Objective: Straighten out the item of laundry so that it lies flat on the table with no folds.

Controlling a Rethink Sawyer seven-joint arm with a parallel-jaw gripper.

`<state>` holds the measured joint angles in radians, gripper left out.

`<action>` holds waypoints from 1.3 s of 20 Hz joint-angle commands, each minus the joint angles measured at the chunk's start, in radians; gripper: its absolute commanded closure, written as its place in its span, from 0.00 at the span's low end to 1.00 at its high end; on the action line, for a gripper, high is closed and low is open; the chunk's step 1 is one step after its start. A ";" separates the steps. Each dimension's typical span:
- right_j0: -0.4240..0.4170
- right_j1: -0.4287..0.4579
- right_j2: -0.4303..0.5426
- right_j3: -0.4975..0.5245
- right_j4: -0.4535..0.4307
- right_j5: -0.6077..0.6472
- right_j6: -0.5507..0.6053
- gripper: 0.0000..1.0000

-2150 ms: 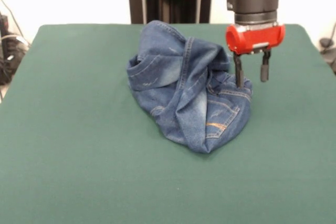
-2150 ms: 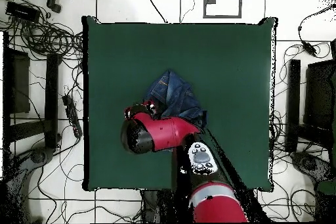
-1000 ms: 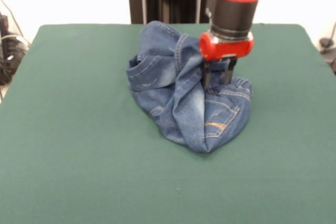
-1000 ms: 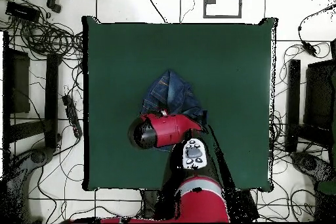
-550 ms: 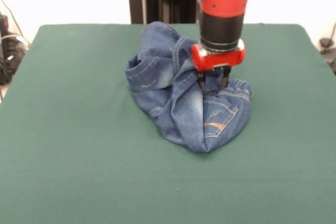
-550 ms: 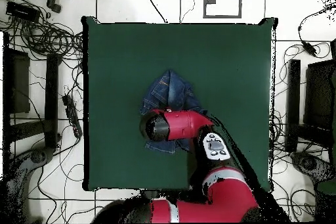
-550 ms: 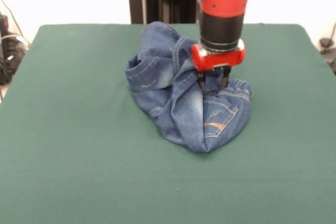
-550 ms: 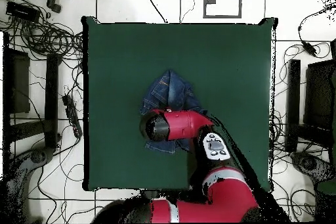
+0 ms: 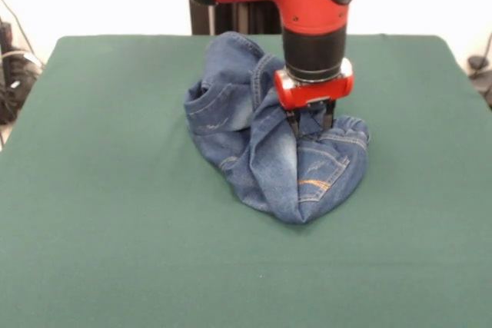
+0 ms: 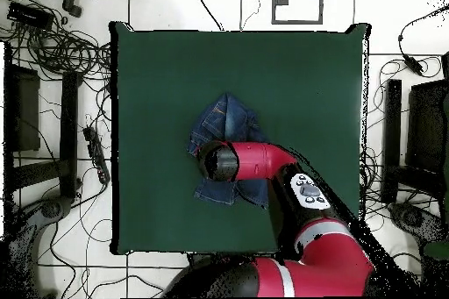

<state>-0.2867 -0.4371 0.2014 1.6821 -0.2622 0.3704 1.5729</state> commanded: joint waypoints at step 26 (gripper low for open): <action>0.003 0.186 0.137 -0.002 -0.077 0.057 -0.040 1.00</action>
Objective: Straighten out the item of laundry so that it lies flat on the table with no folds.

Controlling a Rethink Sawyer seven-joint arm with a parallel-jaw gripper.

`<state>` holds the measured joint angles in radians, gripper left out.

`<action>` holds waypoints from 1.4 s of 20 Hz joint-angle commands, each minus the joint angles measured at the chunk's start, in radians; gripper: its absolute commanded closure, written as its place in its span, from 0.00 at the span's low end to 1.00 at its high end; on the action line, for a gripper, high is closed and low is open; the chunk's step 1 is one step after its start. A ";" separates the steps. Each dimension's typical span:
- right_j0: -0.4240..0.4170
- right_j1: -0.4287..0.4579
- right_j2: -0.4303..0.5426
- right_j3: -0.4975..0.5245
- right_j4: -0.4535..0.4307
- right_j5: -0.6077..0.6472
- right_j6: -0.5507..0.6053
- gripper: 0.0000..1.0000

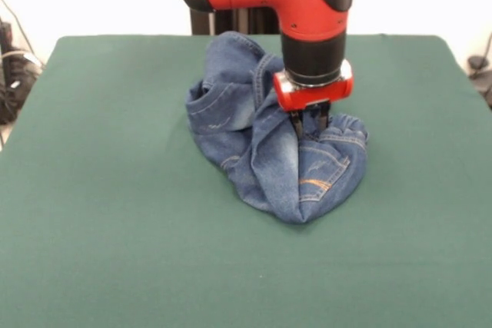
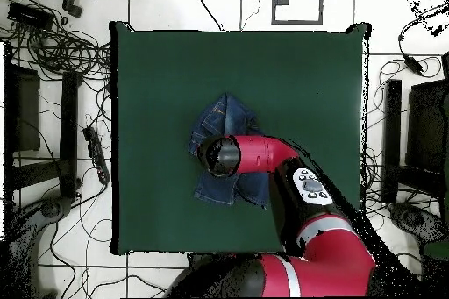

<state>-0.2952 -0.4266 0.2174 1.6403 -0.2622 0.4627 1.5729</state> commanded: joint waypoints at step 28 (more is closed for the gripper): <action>-0.050 -0.148 0.216 0.224 -0.102 -0.099 0.040 1.00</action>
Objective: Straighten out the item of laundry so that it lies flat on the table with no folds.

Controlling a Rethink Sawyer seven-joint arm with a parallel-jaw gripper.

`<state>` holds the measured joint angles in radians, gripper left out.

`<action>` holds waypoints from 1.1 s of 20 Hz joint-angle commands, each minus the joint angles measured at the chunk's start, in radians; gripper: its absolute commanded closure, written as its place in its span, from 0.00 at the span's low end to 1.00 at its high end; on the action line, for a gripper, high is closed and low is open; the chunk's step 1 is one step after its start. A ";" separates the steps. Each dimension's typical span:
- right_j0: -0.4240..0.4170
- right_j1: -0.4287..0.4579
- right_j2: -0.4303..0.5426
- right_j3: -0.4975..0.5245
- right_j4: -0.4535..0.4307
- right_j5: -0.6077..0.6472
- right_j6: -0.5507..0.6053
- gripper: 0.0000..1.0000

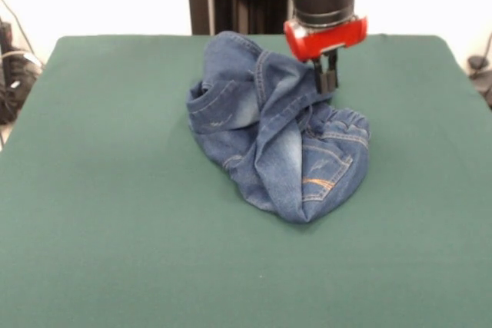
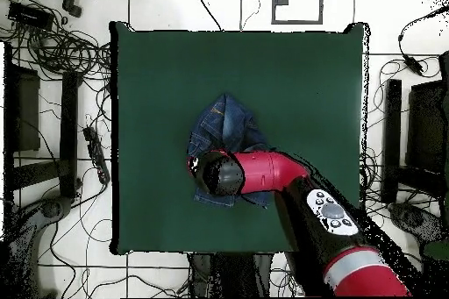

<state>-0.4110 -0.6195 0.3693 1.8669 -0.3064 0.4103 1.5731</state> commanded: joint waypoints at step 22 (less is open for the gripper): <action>0.330 0.155 -0.209 -0.206 -0.167 -0.188 0.157 0.00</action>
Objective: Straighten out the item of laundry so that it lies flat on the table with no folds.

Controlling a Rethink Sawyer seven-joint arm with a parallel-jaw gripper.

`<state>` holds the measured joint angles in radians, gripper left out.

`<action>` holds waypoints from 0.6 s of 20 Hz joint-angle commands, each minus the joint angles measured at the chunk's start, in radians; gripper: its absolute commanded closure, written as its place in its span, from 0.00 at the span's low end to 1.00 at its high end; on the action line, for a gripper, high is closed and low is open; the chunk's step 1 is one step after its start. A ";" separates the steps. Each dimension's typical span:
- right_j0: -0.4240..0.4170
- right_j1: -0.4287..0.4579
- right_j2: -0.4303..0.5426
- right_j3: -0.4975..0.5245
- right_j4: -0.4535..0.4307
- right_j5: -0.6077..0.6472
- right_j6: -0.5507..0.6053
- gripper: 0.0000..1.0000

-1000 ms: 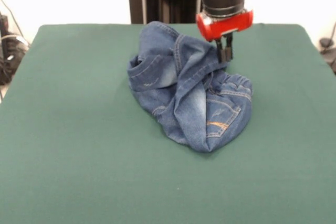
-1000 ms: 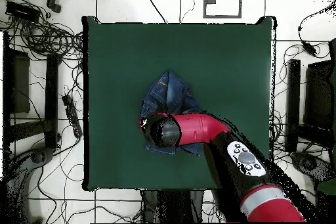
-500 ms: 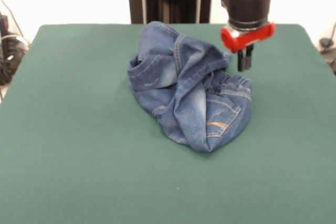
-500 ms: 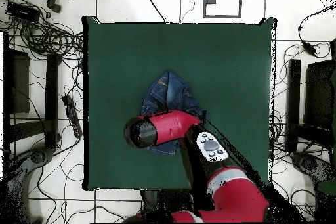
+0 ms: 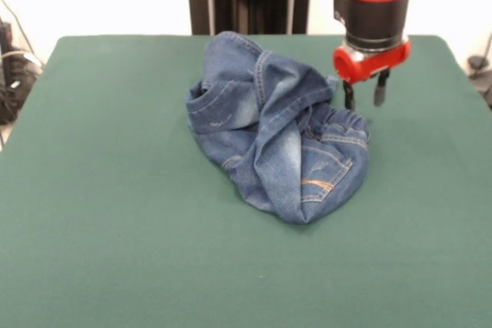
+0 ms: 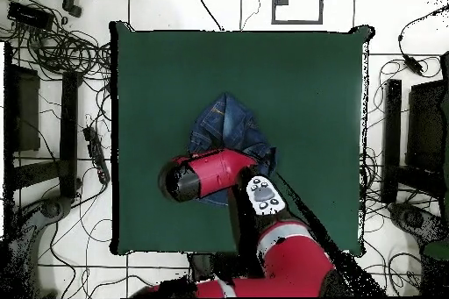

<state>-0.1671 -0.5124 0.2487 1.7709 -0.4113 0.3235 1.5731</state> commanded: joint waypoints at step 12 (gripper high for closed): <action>0.272 0.028 -0.335 -0.202 -0.061 -0.116 0.225 0.00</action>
<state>0.0398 -0.5181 0.0165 1.6883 -0.4586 0.2729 1.5731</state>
